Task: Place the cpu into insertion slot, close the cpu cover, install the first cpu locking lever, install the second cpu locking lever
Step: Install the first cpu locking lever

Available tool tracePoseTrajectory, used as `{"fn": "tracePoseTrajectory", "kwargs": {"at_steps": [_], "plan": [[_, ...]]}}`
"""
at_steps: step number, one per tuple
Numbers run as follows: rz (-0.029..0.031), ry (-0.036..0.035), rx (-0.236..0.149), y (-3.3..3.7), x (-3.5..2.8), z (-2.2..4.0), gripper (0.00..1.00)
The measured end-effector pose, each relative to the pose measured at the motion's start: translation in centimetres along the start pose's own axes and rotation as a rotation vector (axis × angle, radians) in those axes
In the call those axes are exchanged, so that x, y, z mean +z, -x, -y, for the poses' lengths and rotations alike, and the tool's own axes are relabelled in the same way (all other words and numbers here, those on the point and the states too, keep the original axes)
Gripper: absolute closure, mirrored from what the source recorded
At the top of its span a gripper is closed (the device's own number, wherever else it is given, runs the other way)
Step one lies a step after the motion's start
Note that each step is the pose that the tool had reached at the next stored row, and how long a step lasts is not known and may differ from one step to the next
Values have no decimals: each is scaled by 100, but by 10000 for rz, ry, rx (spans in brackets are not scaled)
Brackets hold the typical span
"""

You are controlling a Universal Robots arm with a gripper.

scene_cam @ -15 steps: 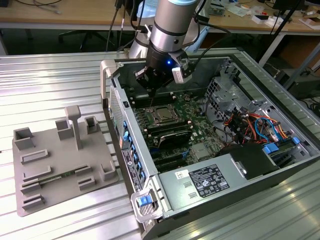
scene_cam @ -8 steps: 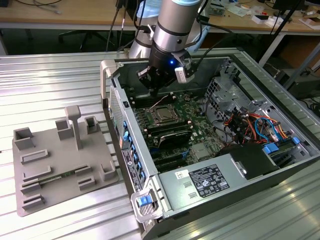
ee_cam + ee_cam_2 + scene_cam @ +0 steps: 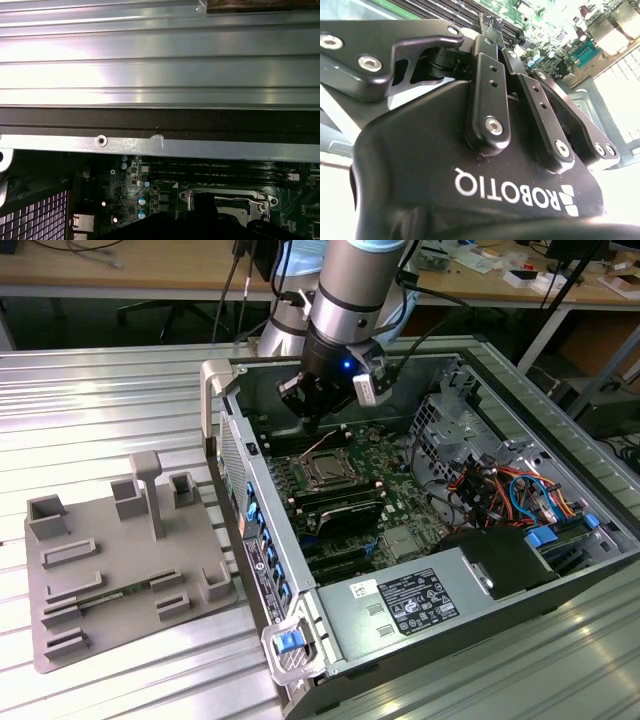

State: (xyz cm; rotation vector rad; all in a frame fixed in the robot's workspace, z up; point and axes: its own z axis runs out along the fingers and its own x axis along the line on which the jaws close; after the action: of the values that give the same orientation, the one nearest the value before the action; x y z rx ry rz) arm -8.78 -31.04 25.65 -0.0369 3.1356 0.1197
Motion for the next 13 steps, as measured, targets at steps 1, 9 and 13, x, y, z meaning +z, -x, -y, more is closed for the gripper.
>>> {"fn": "tracePoseTrajectory", "kwargs": {"at_steps": [1, 9, 13], "plan": [[-1, -1, 1, 0, 3, 1, 89], [-2, -2, 1, 10, 45, 4, 89], [-1, -1, 1, 14, 56, 5, 89]]}}
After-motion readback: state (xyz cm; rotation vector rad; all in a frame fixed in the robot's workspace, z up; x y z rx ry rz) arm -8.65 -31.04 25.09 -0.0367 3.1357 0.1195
